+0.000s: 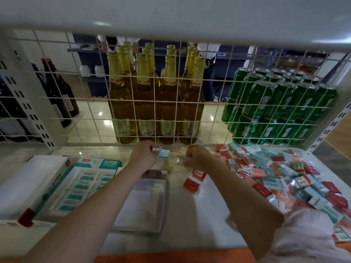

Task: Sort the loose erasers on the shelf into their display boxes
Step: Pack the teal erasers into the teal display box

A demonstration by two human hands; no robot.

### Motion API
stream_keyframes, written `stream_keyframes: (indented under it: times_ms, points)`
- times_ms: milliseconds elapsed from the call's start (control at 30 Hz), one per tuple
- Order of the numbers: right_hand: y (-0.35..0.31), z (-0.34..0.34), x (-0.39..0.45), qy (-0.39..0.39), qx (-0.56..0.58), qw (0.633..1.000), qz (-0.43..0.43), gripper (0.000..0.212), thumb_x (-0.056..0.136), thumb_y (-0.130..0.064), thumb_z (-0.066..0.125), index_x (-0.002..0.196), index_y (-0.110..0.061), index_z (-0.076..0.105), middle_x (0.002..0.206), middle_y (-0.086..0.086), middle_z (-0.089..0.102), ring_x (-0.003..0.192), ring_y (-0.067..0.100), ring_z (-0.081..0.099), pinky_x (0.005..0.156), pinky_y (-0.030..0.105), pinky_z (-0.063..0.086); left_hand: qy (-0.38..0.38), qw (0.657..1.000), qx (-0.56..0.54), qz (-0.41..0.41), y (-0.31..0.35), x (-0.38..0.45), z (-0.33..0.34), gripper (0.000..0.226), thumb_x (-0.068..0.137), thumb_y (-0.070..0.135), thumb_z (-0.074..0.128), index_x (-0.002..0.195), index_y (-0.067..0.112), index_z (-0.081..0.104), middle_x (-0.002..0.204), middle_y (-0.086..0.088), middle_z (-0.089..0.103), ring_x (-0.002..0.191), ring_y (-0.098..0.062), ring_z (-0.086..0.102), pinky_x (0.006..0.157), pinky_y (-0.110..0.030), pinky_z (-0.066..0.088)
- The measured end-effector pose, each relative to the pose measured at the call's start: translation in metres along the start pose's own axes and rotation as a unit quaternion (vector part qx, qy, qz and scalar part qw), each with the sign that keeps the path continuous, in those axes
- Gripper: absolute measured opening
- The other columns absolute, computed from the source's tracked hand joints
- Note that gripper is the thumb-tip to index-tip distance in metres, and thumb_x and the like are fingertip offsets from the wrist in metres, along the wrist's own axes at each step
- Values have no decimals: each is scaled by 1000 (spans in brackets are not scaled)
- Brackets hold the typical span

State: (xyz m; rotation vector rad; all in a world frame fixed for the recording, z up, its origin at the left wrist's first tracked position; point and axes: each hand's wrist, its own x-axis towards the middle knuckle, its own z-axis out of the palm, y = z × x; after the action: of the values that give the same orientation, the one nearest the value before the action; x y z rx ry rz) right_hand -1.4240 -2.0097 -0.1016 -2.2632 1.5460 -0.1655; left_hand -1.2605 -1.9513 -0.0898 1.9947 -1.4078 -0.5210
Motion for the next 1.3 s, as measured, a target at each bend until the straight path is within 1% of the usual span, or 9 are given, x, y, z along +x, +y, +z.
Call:
stream_keyframes:
  times_ms: [233, 467, 567, 667, 767, 833, 1000, 1233, 1300]
  points:
    - [9, -10, -14, 83, 152, 985, 19, 30, 84, -12, 64, 113, -15, 55, 98, 3, 55, 81, 14, 52, 65, 21, 45, -7, 996, -87, -15, -5, -4, 0, 24, 90, 8, 56, 114, 10, 60, 114, -12, 64, 94, -22, 64, 52, -17, 39]
    - [16, -11, -29, 123, 279, 952, 24, 11, 88, -13, 60, 96, -18, 66, 92, 4, 66, 77, 20, 63, 70, 29, 52, 3, 992, -123, -14, -5, -14, -2, 24, 91, 12, 57, 115, 10, 60, 108, -9, 66, 80, -11, 61, 54, -16, 41]
    - [18, -10, -36, 120, 263, 957, 17, 6, 88, -15, 61, 87, -18, 66, 82, -1, 64, 78, 16, 60, 69, 23, 47, 10, 989, -146, -23, -5, -18, -3, 23, 89, 9, 58, 112, 9, 61, 106, -11, 66, 85, -19, 63, 57, -19, 42]
    - [22, -8, -43, 119, 215, 969, 14, 16, 86, -13, 64, 101, -10, 68, 91, -3, 61, 79, 9, 58, 66, 13, 42, 9, 987, -157, -27, -5, -19, -3, 24, 87, 10, 59, 111, 8, 61, 107, -12, 65, 91, -23, 61, 69, -26, 44]
    - [29, -6, -51, 112, 206, 972, 17, 28, 85, -6, 63, 113, -8, 64, 97, 1, 59, 53, -2, 51, 42, 4, 36, -3, 987, -162, -11, -1, -22, -4, 21, 89, 10, 57, 110, 9, 60, 102, -9, 64, 86, -19, 60, 73, -28, 47]
    - [33, -4, -56, 106, 220, 969, 27, 33, 86, -3, 61, 119, -7, 61, 101, 6, 61, 52, -2, 42, 38, 3, 34, -20, 984, -179, -4, 2, -25, -3, 16, 92, 10, 55, 107, 9, 59, 97, -6, 61, 80, -16, 60, 67, -22, 49]
    - [36, -4, -67, 97, 191, 976, 35, 28, 84, -1, 62, 112, -4, 62, 98, 9, 61, 64, -1, 45, 46, 0, 38, -41, 975, -219, 3, 7, -32, 3, 5, 91, 17, 59, 89, 14, 55, 87, -4, 60, 68, -8, 60, 64, -21, 49]
    - [39, -4, -80, 110, 176, 977, 38, 24, 82, -3, 66, 105, -6, 64, 100, 14, 64, 83, 18, 56, 72, 22, 50, -42, 983, -177, -6, 10, -36, 12, 10, 80, 4, 64, 79, 13, 60, 81, -1, 58, 80, -20, 58, 69, -27, 47]
    - [42, -4, -84, 103, 168, 980, 40, 23, 82, -3, 65, 105, -7, 63, 90, 4, 61, 74, 10, 51, 63, 11, 42, -39, 983, -180, -7, 12, -37, 13, 14, 80, -1, 62, 88, 10, 62, 81, 3, 55, 82, -17, 55, 66, -23, 44]
